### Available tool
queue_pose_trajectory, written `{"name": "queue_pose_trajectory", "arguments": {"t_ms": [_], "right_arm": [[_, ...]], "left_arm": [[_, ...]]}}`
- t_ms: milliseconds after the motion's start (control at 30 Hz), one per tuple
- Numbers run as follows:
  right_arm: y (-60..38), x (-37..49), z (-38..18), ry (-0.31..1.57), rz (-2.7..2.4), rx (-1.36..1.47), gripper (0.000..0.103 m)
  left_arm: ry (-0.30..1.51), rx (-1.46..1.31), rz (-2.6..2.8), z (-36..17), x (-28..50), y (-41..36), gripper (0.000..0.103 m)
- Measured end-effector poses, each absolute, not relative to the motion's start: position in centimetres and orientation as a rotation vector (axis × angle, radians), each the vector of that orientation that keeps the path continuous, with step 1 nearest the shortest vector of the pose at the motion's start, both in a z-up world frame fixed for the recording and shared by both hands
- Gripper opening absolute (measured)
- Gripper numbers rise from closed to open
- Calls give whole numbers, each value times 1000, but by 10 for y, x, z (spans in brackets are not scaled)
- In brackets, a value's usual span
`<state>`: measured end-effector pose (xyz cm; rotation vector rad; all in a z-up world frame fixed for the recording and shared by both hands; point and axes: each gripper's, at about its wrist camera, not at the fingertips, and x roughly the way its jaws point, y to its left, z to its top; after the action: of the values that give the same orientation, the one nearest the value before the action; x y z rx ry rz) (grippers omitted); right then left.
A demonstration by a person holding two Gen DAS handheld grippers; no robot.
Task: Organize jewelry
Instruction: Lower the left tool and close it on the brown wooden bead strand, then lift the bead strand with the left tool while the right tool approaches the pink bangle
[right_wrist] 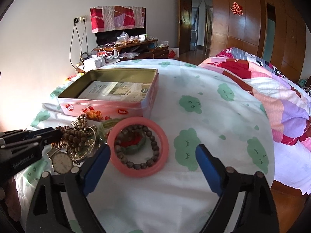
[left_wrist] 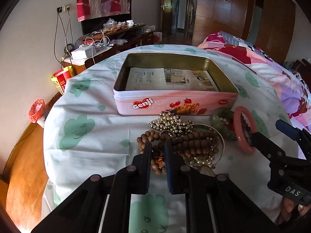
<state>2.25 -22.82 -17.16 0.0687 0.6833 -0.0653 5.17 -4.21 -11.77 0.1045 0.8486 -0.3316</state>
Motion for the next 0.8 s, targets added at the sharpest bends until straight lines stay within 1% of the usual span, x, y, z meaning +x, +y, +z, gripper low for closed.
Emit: {"name": "queue_pose_trajectory", "arguments": {"t_ms": [33,200,300,400,433,467,500,533,567,800], "right_arm": [[-228,23,-172,684,-65,69,91],[-229,23,-171,684,-64,68,91],[-229,23,-172,684,-65,69,91],[-229,23,-172,684,-62,70,91],[-229,23,-172,683,-62,69,91],[-229,24,-172,683,-60,68,91],[-228,24,-172,684,-60,69,91],[-228,25,-172,684,-60,69,91],[-228,24,-172,684,-60,69,91],[-225,25,-173,683,-54,57,91]], "left_arm": [[842,103,-329,-116,52,-40,4],[807,93,-341,-105,49,-31,4],[771,86,-349,-97,46,-31,5],[777,75,-347,-97,49,-30,14],[782,77,-342,-98,51,-31,21],[796,80,-327,-101,53,-32,42],[801,81,-321,-102,53,-31,56],[798,84,-311,-104,53,-31,79],[785,86,-293,-104,51,-31,83],[806,121,-343,-118,53,-41,83]]}}
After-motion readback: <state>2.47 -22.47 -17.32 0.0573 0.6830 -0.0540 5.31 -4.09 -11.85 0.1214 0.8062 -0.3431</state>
